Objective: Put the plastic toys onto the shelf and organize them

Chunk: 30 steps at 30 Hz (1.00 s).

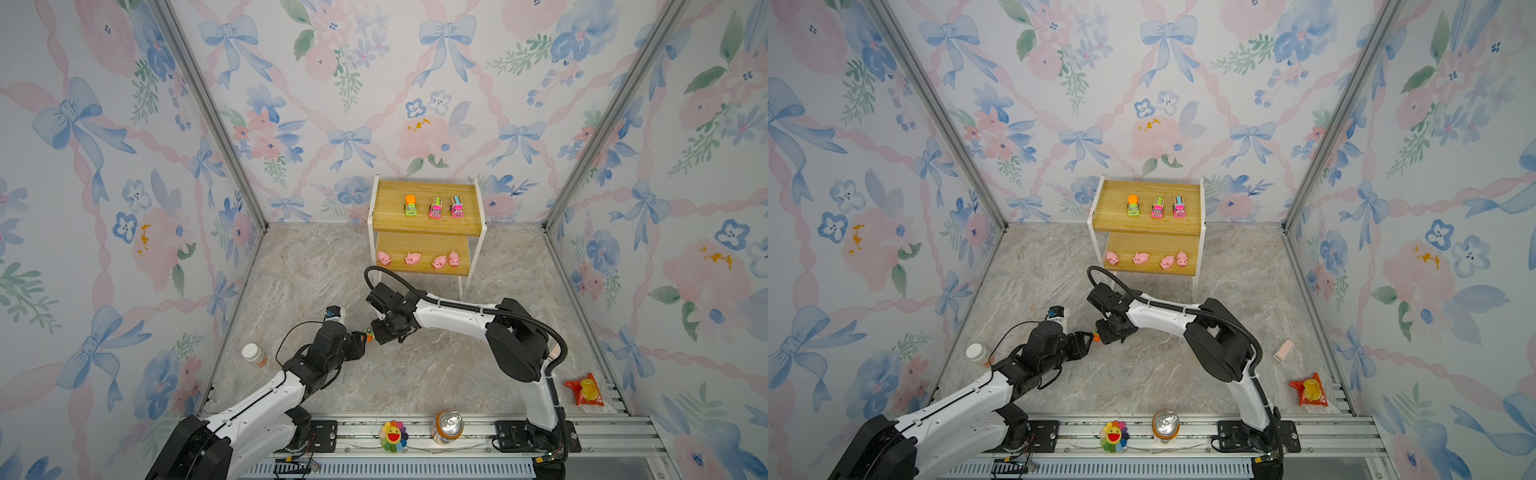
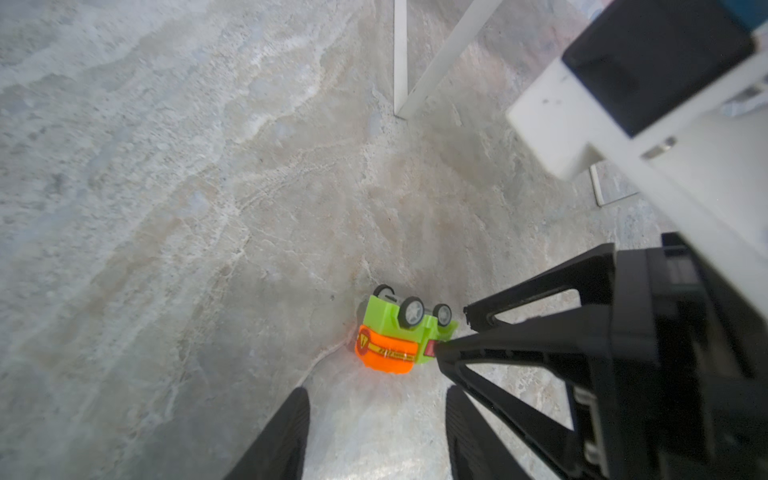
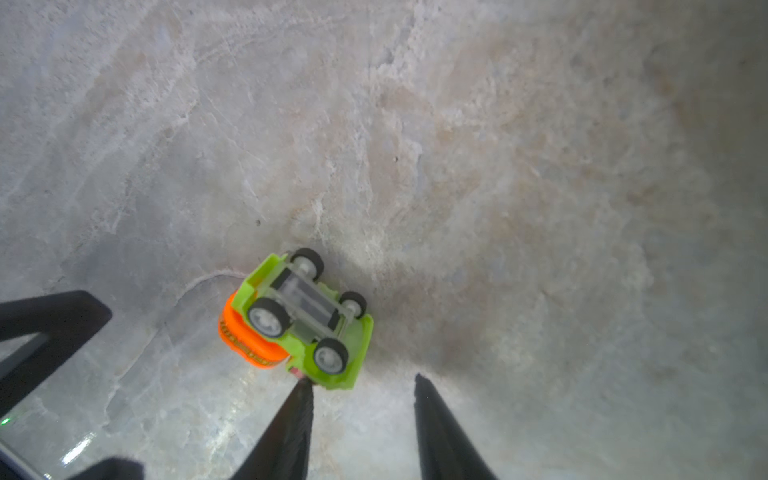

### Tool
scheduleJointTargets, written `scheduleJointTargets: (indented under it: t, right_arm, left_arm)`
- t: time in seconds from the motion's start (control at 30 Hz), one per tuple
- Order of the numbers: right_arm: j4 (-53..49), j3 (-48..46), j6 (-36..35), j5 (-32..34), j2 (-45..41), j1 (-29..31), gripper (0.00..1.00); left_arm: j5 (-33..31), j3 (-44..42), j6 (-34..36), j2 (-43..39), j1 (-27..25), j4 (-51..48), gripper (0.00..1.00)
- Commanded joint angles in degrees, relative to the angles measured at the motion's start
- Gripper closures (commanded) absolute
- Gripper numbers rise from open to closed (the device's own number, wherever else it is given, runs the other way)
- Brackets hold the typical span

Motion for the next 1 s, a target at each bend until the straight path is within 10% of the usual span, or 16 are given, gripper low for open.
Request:
scheduleJointTargets:
  t: [0.0,0.97]
  right_arm:
    - [-0.81,0.26,0.59,0.26,0.65,-0.63,0.58]
    - [1.45,3.04,-36.21,-6.54,-0.03,-1.03,0.46]
  left_arm:
    - [0.42,-0.3,0.36,0.13,0.4,-0.19,0.46]
    - [0.77,-4.25,-1.25,-7.39,3.73,-2.34,0.46]
